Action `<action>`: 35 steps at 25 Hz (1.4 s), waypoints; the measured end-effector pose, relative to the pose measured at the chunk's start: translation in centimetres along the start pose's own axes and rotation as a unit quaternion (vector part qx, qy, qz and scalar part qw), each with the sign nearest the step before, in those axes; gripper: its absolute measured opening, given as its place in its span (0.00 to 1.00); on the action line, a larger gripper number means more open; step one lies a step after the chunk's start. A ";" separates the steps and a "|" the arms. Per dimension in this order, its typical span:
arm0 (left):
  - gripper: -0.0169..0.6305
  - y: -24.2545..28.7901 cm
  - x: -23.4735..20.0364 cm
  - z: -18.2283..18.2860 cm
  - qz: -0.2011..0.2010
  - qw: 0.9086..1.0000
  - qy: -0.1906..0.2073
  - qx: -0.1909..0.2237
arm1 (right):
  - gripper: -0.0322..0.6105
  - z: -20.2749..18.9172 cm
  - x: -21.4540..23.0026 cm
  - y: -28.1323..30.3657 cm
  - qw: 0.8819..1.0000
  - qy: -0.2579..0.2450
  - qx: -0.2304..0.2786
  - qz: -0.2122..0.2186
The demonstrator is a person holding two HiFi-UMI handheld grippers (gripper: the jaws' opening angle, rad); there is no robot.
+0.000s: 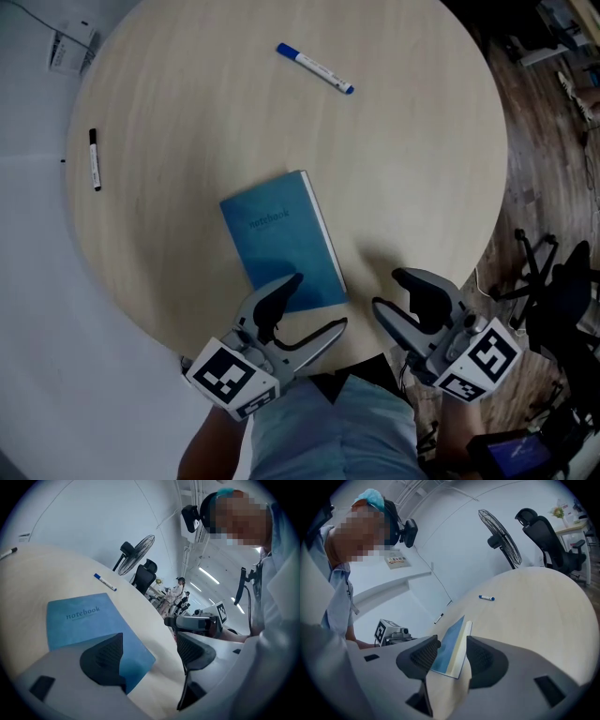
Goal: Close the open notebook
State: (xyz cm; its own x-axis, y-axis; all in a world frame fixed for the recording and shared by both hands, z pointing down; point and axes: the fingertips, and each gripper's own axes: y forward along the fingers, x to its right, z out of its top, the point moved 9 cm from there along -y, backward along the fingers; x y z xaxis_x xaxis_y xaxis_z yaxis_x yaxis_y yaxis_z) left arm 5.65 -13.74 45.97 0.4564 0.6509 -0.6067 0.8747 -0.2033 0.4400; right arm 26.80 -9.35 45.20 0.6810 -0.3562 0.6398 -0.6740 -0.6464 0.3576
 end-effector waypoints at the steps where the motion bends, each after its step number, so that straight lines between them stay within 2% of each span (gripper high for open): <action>1: 0.60 0.5 -0.1 -0.2 -0.001 1.000 -0.004 -0.009 | 0.36 -0.3 0.3 -0.1 1.000 0.000 -0.003 -0.003; 5: 0.60 2.1 -0.7 -0.9 0.010 0.999 -0.018 -0.041 | 0.36 -1.2 1.6 -0.8 1.000 0.016 0.003 -0.016; 10: 0.60 3.8 -1.6 -1.4 0.022 0.997 -0.017 -0.077 | 0.36 -2.4 3.4 -1.5 0.999 0.036 0.008 -0.031; 19: 0.60 5.5 -1.8 -1.4 0.057 0.990 -0.028 -0.123 | 0.36 -3.1 5.0 -2.6 0.997 0.057 0.021 -0.043; 23: 0.60 6.0 -1.3 -1.6 0.084 0.987 -0.004 -0.134 | 0.36 -2.7 4.7 -3.1 0.997 0.054 0.027 -0.042; 26: 0.60 5.5 -0.4 -1.4 0.091 0.988 -0.011 -0.122 | 0.36 -2.1 3.9 -3.6 0.998 0.048 0.030 -0.039; 29: 0.60 3.9 1.3 -0.5 0.098 0.991 -0.005 -0.090 | 0.36 -1.2 2.8 -4.0 0.998 0.032 0.033 -0.032; 32: 0.60 1.3 3.0 0.9 0.119 0.992 0.012 -0.046 | 0.36 0.2 1.3 -3.9 0.999 0.001 0.040 -0.016; 35: 0.59 -2.4 4.9 3.2 0.157 0.987 0.027 0.014 | 0.36 2.9 -1.2 -3.4 0.998 -0.044 0.047 0.007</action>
State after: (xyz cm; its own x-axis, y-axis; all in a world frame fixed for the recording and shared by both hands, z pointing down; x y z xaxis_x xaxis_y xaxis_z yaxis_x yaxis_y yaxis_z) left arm 6.35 -12.37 39.82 0.6976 0.5900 -0.4066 0.6955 -0.4211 0.5822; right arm 29.15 -8.70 41.21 0.6975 -0.4209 0.5799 -0.6565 -0.6998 0.2816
